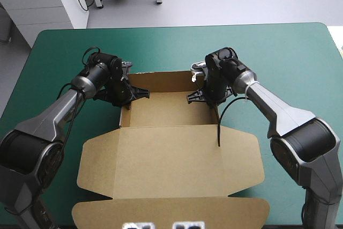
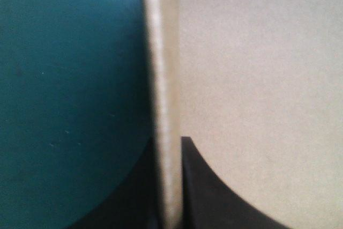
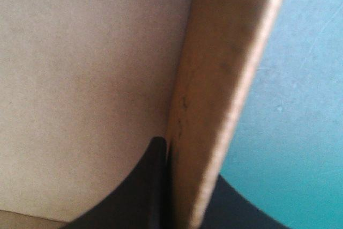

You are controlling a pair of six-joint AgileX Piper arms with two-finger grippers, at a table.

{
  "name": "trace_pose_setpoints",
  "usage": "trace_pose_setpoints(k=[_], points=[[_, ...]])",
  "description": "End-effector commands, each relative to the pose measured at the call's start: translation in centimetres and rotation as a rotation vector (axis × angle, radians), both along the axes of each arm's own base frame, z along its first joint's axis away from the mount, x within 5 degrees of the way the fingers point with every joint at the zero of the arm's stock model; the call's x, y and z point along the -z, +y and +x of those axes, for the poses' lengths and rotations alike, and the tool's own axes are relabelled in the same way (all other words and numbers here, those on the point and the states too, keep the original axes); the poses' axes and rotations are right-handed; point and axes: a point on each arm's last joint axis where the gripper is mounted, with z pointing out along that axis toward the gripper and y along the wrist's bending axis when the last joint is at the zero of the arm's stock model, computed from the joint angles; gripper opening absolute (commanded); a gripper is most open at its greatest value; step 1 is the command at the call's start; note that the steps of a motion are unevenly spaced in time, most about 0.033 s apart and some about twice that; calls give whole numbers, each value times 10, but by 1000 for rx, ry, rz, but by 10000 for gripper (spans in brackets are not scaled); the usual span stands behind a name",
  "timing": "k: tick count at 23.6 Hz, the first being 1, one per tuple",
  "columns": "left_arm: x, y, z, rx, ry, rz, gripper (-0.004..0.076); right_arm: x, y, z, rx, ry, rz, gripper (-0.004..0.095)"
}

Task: Fold the box

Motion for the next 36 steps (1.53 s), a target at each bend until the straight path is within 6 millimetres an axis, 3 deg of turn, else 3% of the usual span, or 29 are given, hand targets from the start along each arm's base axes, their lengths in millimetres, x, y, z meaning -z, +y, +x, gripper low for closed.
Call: trace_pose_setpoints(k=[1,3,9,13,18,24,30,36], points=[[-22,-18,0,7,-89,-141,41,-18,12,-7,-81,-40,69,45],[-21,-18,-1,19,-79,-135,124,-18,7,-7,-83,-34,8,113],[-22,-18,-2,17,-75,-145,407,-24,1,-3,-22,-84,-43,456],[-22,-18,-2,19,-76,-144,509,-30,-2,1,17,-122,-67,563],[-22,-17,-2,24,-82,-127,517,-34,-1,0,-14,-130,-60,567],[-26,-10,-3,48,-66,-47,517,-53,-6,-7,-49,-181,-61,566],[-74,-13,1,60,-129,-74,517,-78,-12,-17,-45,-234,-30,566],[-130,-11,-6,68,-267,-138,515,-129,-25,-40,-87,-362,22,566]])
